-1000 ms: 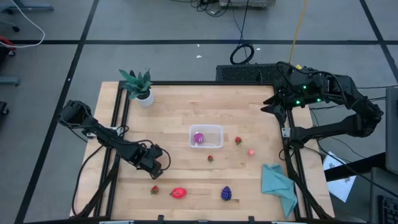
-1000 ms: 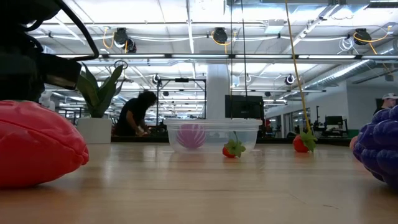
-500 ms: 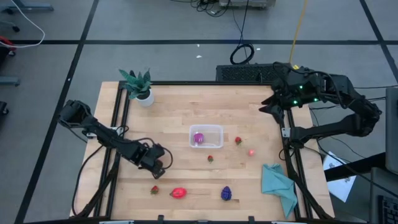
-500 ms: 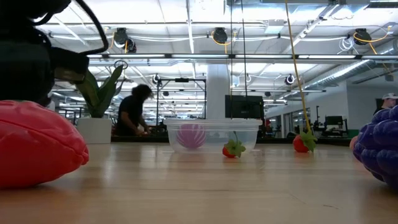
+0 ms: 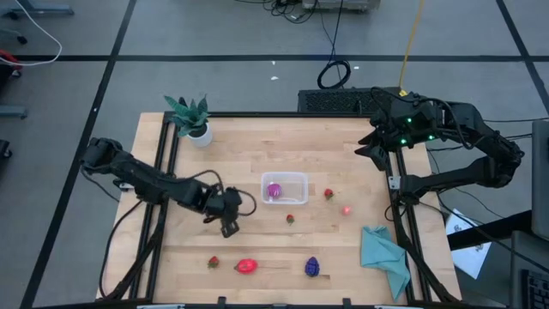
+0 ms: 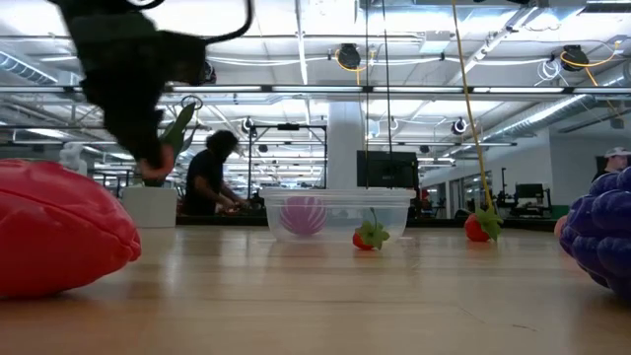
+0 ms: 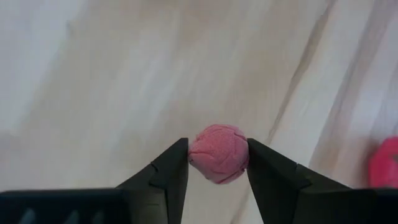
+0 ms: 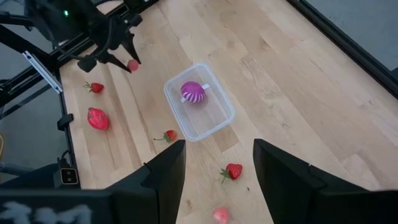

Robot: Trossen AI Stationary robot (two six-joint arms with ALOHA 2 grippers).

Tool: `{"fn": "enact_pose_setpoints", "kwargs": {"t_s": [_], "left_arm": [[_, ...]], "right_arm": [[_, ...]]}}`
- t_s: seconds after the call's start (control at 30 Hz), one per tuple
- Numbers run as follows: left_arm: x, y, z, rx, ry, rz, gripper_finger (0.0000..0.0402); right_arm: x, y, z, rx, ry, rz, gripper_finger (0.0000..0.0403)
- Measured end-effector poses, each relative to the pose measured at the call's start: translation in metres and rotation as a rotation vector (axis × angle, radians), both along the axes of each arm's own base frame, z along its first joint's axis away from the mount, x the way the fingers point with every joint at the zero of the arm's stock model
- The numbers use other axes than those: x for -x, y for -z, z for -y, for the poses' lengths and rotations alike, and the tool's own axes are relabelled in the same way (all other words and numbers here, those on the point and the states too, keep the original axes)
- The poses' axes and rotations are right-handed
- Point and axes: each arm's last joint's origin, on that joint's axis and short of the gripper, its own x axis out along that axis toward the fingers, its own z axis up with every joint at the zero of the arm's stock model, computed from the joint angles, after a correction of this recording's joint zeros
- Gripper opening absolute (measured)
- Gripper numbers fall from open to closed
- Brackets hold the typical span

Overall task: Pick and placing Produce into tupperware
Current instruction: Put the left pink peach into the transparent bin

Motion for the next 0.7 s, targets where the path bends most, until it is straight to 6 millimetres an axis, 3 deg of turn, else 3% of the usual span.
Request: {"fn": "enact_pose_setpoints", "kwargs": {"t_s": [0.23,0.33,0.47,0.7], "left_arm": [[-0.030,-0.041,-0.032,-0.166,0.056,0.156,0.0152],[-0.045,-0.049,-0.043,-0.206,0.081,0.238,0.0152],[-0.072,-0.044,-0.055,-0.239,0.125,0.273,0.0152],[-0.133,-0.019,-0.072,-0.236,0.234,0.188,0.0152]], "right_arm": [[0.000,0.000,0.000,0.002,-0.002,0.000,0.0180],[0.000,0.000,0.000,0.004,-0.005,-0.001,0.0180],[0.000,0.000,0.000,0.017,-0.018,-0.002,0.0180],[0.000,0.000,0.000,0.017,-0.018,-0.003,0.0180]]}}
